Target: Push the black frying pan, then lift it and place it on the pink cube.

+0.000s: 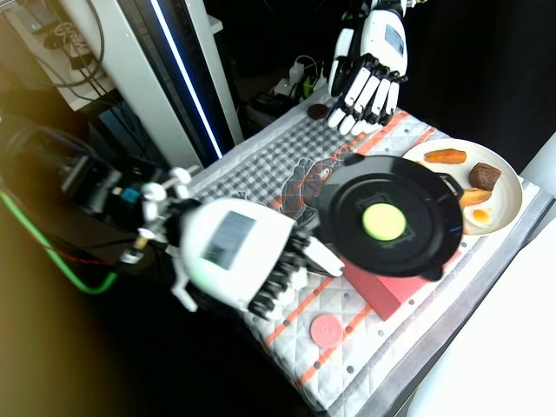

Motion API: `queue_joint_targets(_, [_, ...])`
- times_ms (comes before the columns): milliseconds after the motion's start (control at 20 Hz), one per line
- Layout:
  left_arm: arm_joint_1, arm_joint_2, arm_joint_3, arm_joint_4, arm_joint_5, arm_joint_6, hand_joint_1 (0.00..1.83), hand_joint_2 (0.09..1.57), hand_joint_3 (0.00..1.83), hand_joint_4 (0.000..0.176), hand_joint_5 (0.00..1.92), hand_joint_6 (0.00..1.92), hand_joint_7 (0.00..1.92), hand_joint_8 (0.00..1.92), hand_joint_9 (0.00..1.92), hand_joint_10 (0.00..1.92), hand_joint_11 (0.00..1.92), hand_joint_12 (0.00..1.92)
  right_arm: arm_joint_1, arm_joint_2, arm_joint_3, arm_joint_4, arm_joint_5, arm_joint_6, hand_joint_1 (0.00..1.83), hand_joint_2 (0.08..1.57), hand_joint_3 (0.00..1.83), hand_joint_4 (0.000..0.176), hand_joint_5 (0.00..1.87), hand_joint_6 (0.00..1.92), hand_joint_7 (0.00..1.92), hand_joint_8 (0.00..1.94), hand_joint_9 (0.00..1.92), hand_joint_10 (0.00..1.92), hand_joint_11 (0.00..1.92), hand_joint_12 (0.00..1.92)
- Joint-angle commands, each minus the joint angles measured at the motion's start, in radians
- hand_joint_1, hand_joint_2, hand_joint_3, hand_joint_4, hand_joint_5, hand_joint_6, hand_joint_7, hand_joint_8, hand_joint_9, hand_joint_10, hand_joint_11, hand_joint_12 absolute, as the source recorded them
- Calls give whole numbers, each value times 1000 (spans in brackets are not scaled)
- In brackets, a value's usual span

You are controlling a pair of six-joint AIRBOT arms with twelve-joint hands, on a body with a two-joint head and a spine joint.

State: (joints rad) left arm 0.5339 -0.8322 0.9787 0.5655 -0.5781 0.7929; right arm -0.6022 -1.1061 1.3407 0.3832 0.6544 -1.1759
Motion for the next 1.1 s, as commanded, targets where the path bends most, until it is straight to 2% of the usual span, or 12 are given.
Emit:
queue_joint_targets(0, [-5, 0, 4, -32, -111, -2, 993, 1367, 10, 10, 494, 328, 572, 52, 247, 768, 0, 1250, 15, -7, 15, -8, 81, 0, 1474, 1287, 0, 0, 1404, 1921, 1565, 1941, 1665, 1921, 1684, 1921])
queue_joint_targets(150, [-5, -2, 6, -32, -117, -2, 1019, 1361, 0, 102, 185, 618, 553, 13, 222, 914, 0, 1251, 23, -38, 55, 4, 38, 0, 1501, 1296, 0, 10, 1410, 1921, 1604, 1941, 1683, 1921, 1726, 1921])
queue_joint_targets(200, [-4, -2, 6, -32, -120, -2, 1048, 1344, 0, 87, 191, 653, 555, 13, 220, 922, 0, 1244, 23, -48, 71, 15, 18, 0, 1510, 1330, 0, 143, 1399, 1921, 1593, 1941, 1675, 1921, 1728, 1921])
queue_joint_targets(300, [-4, -2, 6, -32, -121, -2, 1026, 1354, 0, 53, 247, 685, 575, 20, 229, 931, 0, 1308, 22, -51, 83, 37, -3, 0, 1388, 1364, 0, 175, 1320, 1921, 1518, 1941, 1611, 1921, 1667, 1921])
queue_joint_targets(400, [-3, -2, 6, -33, -123, -2, 1014, 1354, 0, 31, 310, 654, 587, 24, 215, 1003, 0, 1343, 22, -58, 85, 47, -12, 0, 1414, 1322, 0, 176, 1156, 1921, 1354, 1941, 1483, 1921, 1533, 1921])
queue_joint_targets(450, [-2, -2, 6, -33, -123, -3, 999, 1361, 1, 22, 351, 601, 589, 23, 205, 999, 0, 1336, 20, -60, 85, 47, -18, 0, 1367, 1330, 0, 53, 1051, 1921, 1275, 1941, 1419, 1921, 1470, 1921])
queue_joint_targets(500, [-2, -2, 6, -34, -123, -3, 1024, 1349, 0, 32, 340, 583, 582, 19, 203, 991, 0, 1334, 17, -61, 82, 47, -18, 0, 1027, 1416, 0, 0, 589, 1851, 1116, 1941, 1303, 1921, 1373, 1921])
queue_joint_targets(650, [1, -1, 6, -43, -126, -3, 1021, 1341, 0, 41, 321, 593, 588, 15, 232, 873, 0, 1309, 10, -52, 60, 47, -19, -12, 1012, 1488, 11, 0, 188, 1884, 562, 1888, 611, 1921, 719, 1921])
queue_joint_targets(750, [4, 1, 4, -46, -128, -3, 1044, 1330, 0, 74, 314, 591, 606, 20, 249, 879, 0, 1300, 8, -36, 46, 47, -22, -29, 750, 1344, 0, 0, 7, 1025, 81, 1477, 131, 1753, 110, 1921])
queue_joint_targets(850, [7, 3, 4, -51, -128, -3, 999, 1347, 1, 55, 328, 596, 589, 12, 238, 878, 0, 1233, 7, -26, 33, 47, -22, -33, 664, 1271, 0, 36, 0, 159, 6, 503, 4, 679, 3, 1200])
queue_joint_targets(1000, [8, 5, 3, -56, -128, -3, 1003, 1337, 0, 38, 380, 633, 631, 23, 278, 836, 0, 1260, 2, 3, -9, 65, -22, -98, 561, 1177, 0, 92, 0, 0, 0, 8, 0, 15, 0, 263])
queue_joint_targets(1050, [9, 5, 2, -58, -128, -3, 983, 1338, 0, 43, 390, 640, 635, 24, 279, 837, 0, 1258, 2, 14, -28, 87, -22, -148, 589, 1148, 0, 76, 0, 0, 0, 1, 0, 2, 0, 100])
